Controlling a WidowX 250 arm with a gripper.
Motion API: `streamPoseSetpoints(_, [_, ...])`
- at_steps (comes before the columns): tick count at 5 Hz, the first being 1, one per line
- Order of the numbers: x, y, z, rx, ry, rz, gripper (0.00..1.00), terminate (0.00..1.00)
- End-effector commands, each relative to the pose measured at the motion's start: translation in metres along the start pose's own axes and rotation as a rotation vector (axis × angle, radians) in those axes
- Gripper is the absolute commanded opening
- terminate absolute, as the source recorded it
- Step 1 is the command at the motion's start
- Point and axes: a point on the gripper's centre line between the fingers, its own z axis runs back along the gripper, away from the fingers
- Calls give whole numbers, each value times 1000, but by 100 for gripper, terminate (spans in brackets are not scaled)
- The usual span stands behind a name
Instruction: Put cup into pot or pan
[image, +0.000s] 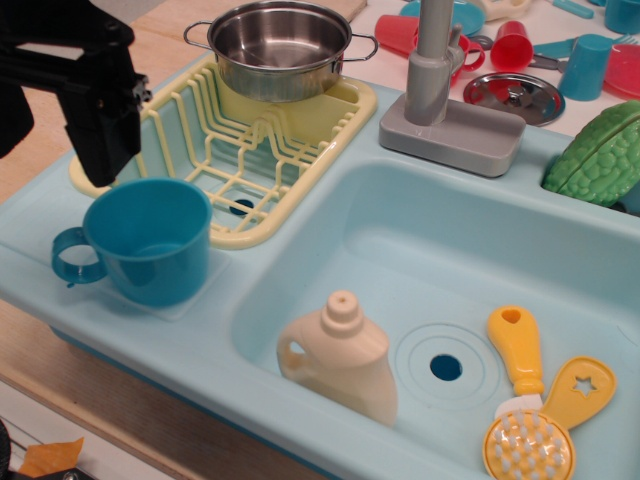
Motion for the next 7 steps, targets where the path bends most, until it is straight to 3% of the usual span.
streamPoseSetpoints(1, [0,0,0,0,0,0,100,0])
streamPoseSetpoints(3, [-1,-10,-32,-36,98,-12,100,0])
streamPoseSetpoints(5, [-3,-12,-53,-61,149,0,100,0])
streamPoseSetpoints(6, [-4,-12,-55,-65,141,3,0,0])
streamPoseSetpoints(7, [0,-12,-53,-66,122,-1,0,0])
